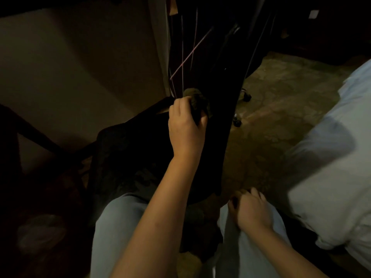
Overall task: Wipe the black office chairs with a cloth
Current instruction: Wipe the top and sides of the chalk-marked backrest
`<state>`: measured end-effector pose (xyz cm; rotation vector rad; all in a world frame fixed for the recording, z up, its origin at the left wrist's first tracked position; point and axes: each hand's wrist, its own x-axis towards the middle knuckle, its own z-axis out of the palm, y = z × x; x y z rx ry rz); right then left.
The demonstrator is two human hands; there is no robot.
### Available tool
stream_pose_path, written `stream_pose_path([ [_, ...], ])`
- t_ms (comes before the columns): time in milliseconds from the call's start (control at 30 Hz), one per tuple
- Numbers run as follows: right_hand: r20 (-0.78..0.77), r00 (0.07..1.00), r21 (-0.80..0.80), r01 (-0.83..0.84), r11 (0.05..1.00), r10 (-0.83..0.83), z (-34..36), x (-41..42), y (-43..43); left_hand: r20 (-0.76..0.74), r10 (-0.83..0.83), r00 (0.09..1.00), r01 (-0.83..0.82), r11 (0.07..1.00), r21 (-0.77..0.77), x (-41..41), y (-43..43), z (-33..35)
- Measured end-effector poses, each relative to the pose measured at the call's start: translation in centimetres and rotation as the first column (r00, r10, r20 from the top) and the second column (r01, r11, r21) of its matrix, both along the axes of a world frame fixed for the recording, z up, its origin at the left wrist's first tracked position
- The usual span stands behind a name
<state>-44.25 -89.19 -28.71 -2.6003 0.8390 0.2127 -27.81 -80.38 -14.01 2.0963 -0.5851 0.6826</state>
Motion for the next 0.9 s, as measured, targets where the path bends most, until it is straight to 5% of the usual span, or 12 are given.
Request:
stream_pose_path([
  [167, 0.032, 0.994, -0.070, -0.105, 0.992, 0.107, 0.2, 0.0, -0.5, -0.066, 0.036, 0.997, -0.037, 0.999, -0.022, 0.0, 0.3, -2.9],
  [433, 0.084, 0.983, -0.107, -0.152, 0.983, 0.161, -1.0, 0.2, -0.6, -0.385, 0.024, 0.922, -0.042, 0.998, -0.038, -1.4, 2.2, -9.9],
  [567, 0.073, 0.984, -0.102, -0.156, 0.983, 0.163, -1.0, 0.2, -0.6, -0.558, 0.067, 0.827, 0.003, 0.992, 0.123, -2.6, 2.6, -13.6],
  [667, 0.073, 0.983, -0.104, -0.161, 0.981, 0.169, -0.9, 0.2, -0.5, -0.578, 0.051, 0.815, 0.011, 0.995, 0.103, -3.4, 3.4, -15.2],
  [900, 0.085, 0.983, -0.098, -0.156, 0.983, 0.164, -1.0, 0.3, -0.5, -0.359, -0.021, 0.933, -0.036, 0.988, -0.151, -3.1, 3.4, -9.2],
])
